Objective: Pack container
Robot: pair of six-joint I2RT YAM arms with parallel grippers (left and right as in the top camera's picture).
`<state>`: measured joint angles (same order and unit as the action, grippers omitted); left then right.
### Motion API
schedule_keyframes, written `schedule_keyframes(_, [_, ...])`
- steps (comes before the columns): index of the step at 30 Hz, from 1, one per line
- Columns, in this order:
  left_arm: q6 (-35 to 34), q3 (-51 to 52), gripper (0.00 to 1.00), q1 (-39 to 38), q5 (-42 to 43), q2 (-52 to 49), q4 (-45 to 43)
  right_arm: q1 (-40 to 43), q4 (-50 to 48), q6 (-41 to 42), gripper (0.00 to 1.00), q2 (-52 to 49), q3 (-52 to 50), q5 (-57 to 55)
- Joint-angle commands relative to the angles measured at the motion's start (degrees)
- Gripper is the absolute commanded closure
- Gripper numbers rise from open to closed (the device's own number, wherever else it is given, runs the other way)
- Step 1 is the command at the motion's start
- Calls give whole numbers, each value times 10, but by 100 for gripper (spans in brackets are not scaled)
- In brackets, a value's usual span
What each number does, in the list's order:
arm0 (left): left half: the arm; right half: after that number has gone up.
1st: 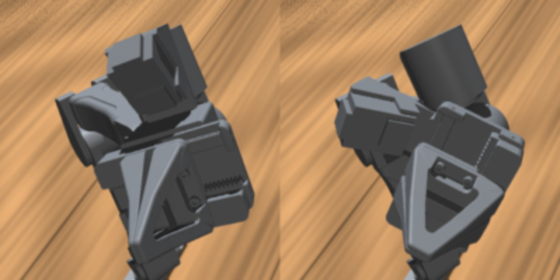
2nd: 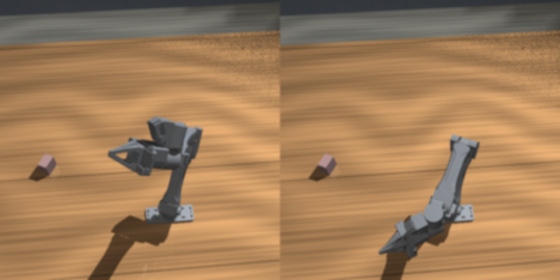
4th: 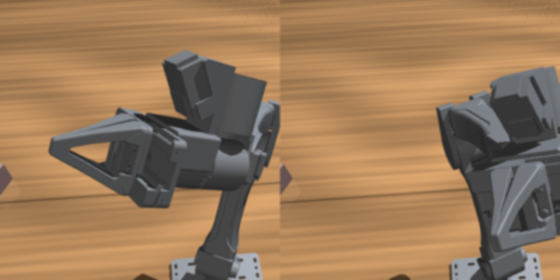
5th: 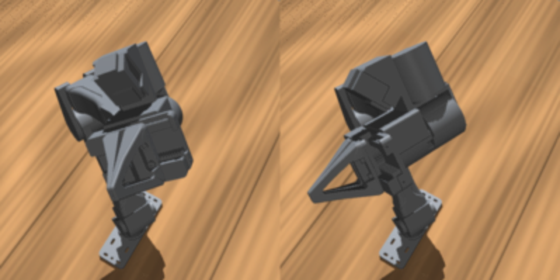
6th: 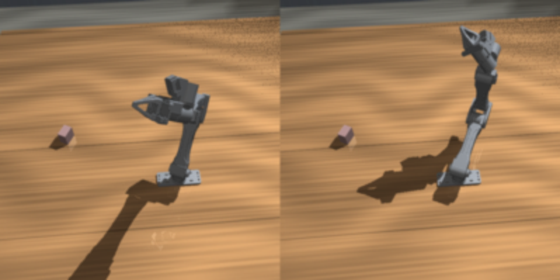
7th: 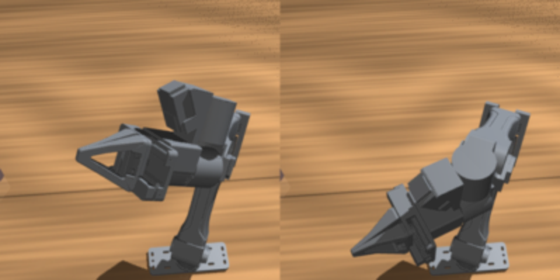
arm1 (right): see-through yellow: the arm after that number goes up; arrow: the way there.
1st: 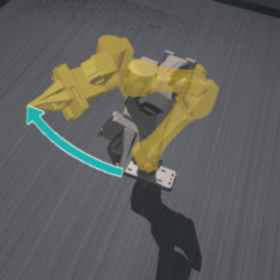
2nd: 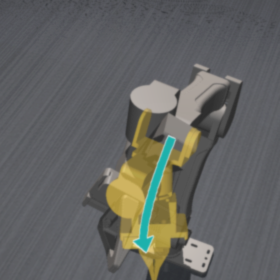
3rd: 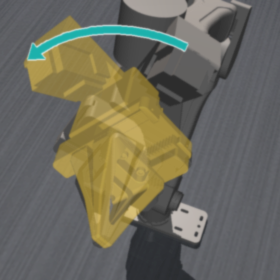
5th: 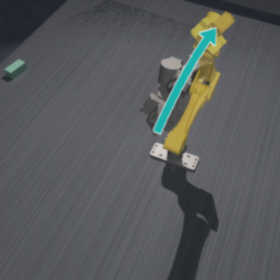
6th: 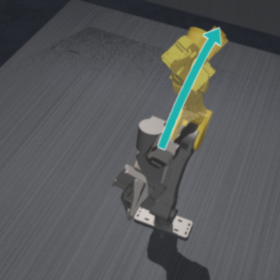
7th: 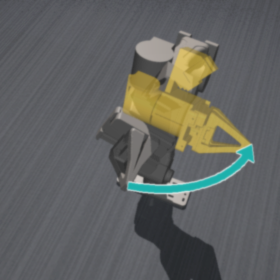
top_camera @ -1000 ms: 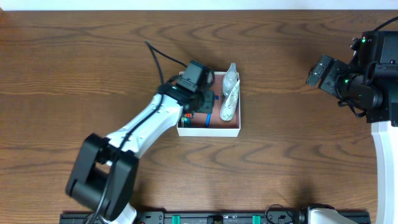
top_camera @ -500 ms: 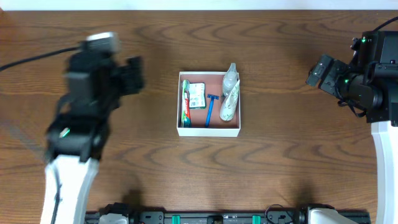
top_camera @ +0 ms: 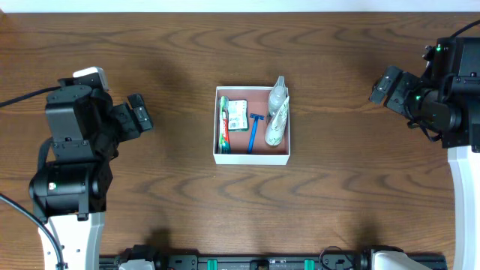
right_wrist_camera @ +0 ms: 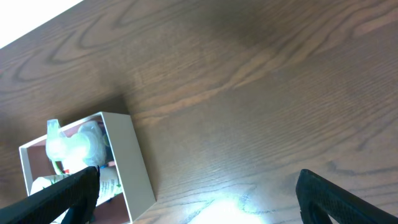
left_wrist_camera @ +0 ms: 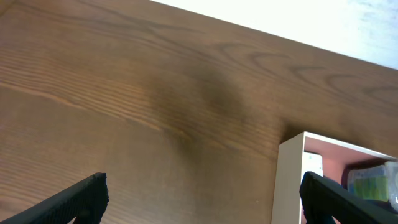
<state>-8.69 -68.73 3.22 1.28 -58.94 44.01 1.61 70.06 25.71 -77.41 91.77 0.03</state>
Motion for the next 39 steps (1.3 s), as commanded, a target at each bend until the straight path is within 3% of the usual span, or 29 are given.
schedule_keyframes(1, [12, -8, 2, 2, -5, -9, 4, 3, 1, 8, 1, 2, 2, -2])
schedule_keyframes(13, [12, -8, 2, 2, -5, -16, 8, 3, 2, 4, 1, 6, -1, -6])
schedule_keyframes(18, [12, -8, 2, 2, -5, -16, 8, 3, -24, -78, 1, 63, -18, -66])
schedule_keyframes(22, [12, -8, 2, 2, -5, -16, 8, 3, -168, -226, 1, 153, -116, -66])
schedule_keyframes(28, [12, -8, 2, 2, -5, -16, 8, 11, -344, -381, 1, 321, -366, -67])
schedule_keyframes(33, [12, -8, 2, 2, -5, -16, 8, 16, -374, -406, 1, 466, -549, -67])
schedule_keyframes(39, [12, -8, 2, 2, -5, -16, 8, 16, -375, -396, 1, 609, -682, -56])
